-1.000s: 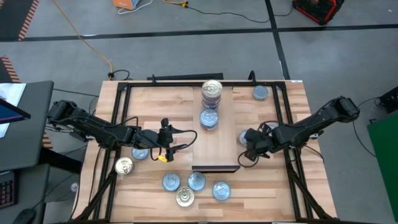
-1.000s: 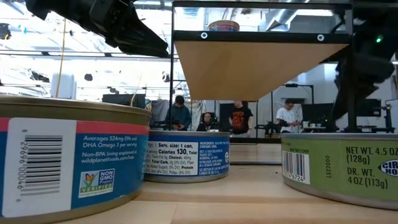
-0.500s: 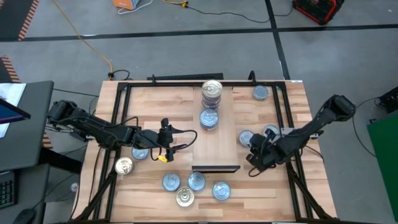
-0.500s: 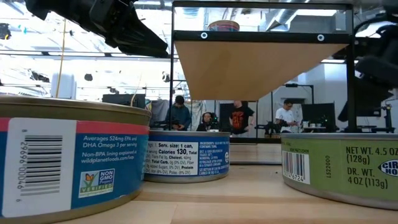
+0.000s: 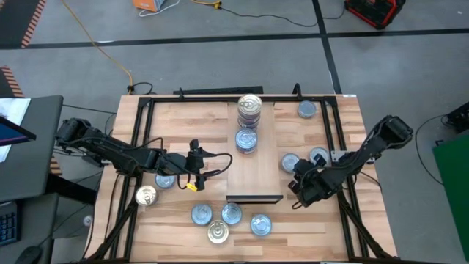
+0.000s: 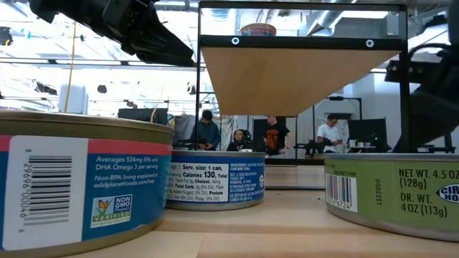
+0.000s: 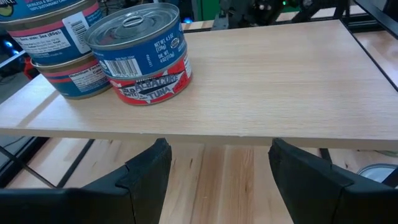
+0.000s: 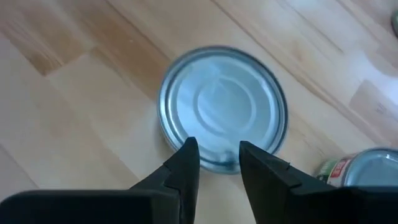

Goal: Stack canned seafood by type on shelf
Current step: Put the green and white tuna can on the shelf

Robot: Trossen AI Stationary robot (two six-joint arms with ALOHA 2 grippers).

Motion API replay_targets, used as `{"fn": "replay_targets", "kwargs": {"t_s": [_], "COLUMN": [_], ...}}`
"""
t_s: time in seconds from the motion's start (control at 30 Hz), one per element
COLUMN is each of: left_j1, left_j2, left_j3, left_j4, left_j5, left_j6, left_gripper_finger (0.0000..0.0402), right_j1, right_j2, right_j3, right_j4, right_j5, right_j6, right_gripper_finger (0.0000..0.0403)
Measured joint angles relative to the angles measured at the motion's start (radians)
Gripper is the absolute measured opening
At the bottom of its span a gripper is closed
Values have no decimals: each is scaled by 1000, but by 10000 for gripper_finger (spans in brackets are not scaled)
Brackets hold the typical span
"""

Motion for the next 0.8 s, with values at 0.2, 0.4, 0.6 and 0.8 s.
{"fn": "replay_targets", "kwargs": {"t_s": [0.2,0.4,0.6,0.8], "left_j1": [0,0,0,0], "left_j2": [0,0,0,0], "left_j3": [0,0,0,0], "left_j4": [-1,-2,-3,1], "left_j5": [2,2,2,2], "left_j6": [0,0,-2,-2], "left_gripper_finger": [259,258,258,258], "right_j1": [21,69,85,111], "right_j2": [1,-7,1,-43], "right_j3": [-89,-94,-96,-29], "right_j4": [185,174,167,45], "right_j5": [9,-69,-102,-159], "right_j6": [18,72,108,88], "right_gripper_finger": [145,139,126,123]}}
